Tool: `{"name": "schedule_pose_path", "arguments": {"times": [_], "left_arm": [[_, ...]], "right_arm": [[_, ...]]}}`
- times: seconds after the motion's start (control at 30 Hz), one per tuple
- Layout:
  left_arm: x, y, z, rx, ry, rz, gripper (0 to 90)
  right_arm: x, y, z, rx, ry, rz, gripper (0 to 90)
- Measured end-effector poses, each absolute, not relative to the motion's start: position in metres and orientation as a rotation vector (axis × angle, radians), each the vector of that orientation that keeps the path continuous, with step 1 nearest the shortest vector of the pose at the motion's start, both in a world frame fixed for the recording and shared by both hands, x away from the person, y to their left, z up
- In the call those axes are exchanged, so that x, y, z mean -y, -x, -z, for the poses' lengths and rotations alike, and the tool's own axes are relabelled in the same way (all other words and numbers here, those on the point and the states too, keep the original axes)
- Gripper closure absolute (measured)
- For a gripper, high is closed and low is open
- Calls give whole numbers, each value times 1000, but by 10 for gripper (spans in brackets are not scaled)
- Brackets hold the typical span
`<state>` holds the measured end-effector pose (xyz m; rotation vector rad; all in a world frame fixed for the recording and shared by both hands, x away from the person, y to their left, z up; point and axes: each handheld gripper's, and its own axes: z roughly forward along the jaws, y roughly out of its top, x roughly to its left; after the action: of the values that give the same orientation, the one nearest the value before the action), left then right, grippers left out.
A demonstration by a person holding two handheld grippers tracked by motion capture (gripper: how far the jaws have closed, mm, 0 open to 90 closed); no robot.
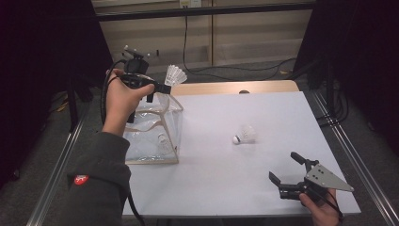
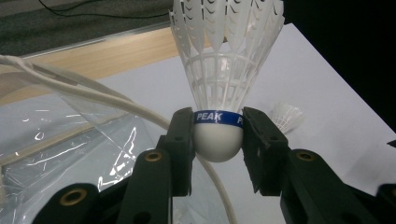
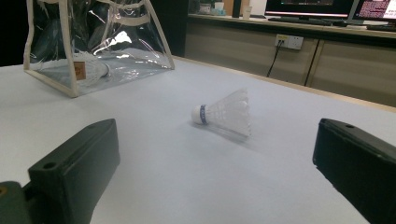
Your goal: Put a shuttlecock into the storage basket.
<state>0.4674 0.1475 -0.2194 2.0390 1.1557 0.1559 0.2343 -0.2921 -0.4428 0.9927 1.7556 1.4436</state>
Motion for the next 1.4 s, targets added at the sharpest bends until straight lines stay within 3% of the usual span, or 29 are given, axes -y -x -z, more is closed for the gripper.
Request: {"name": "schedule_pose_path", "arguments": {"times": [1.4], "left_arm": [[-173,-472,220,-1239,-1995,-212,652]], "right_arm": [[292,-234,443,-1755,-992,-1443,5]]}}
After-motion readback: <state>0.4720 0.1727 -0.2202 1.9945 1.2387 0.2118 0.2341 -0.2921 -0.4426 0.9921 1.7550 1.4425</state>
